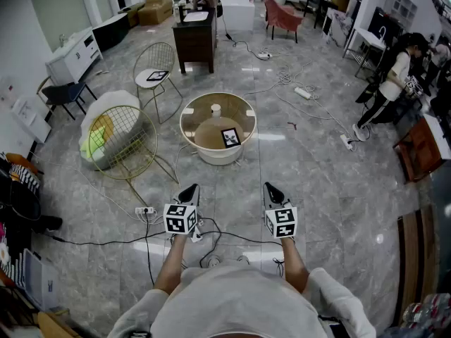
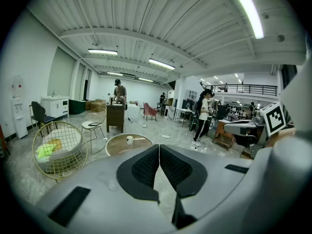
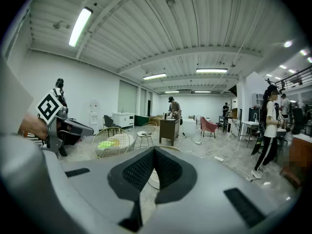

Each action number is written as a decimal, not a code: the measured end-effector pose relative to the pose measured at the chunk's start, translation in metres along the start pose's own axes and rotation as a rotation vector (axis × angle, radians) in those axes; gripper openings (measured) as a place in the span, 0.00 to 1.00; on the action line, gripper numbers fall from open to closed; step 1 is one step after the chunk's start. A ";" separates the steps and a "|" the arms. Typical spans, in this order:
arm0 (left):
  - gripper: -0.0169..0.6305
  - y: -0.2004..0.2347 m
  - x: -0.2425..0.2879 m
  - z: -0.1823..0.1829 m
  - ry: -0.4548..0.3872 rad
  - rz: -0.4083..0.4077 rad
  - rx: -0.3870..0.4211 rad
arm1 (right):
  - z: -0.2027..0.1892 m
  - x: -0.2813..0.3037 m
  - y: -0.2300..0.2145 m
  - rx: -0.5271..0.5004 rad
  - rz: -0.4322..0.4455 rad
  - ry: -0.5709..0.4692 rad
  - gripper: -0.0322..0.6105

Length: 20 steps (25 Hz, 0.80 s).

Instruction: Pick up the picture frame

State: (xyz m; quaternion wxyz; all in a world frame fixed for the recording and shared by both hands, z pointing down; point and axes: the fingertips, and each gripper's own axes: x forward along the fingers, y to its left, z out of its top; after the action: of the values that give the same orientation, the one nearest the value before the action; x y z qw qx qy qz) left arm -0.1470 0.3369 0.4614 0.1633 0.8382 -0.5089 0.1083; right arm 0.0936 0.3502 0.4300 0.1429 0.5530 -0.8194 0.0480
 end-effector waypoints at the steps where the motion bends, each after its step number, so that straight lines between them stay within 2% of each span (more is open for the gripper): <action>1: 0.05 -0.002 0.001 -0.001 0.000 -0.001 -0.001 | 0.000 -0.001 0.000 0.001 0.001 -0.001 0.05; 14: 0.06 -0.014 -0.004 -0.007 -0.006 -0.023 -0.013 | -0.010 -0.011 0.005 0.017 0.024 0.001 0.05; 16: 0.10 -0.018 -0.003 -0.007 -0.011 -0.044 -0.017 | -0.010 -0.011 0.007 0.026 0.044 -0.009 0.05; 18: 0.25 -0.022 -0.001 -0.009 -0.009 -0.065 -0.027 | -0.012 -0.010 0.010 0.031 0.071 -0.010 0.20; 20: 0.29 -0.026 0.001 -0.010 -0.010 -0.081 -0.034 | -0.013 -0.007 0.011 0.035 0.085 -0.007 0.33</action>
State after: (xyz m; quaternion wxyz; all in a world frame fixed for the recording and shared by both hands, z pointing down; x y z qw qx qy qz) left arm -0.1237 0.3509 0.4664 0.1793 0.8558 -0.4770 0.0887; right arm 0.0885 0.3642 0.4414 0.1284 0.5202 -0.8417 0.0664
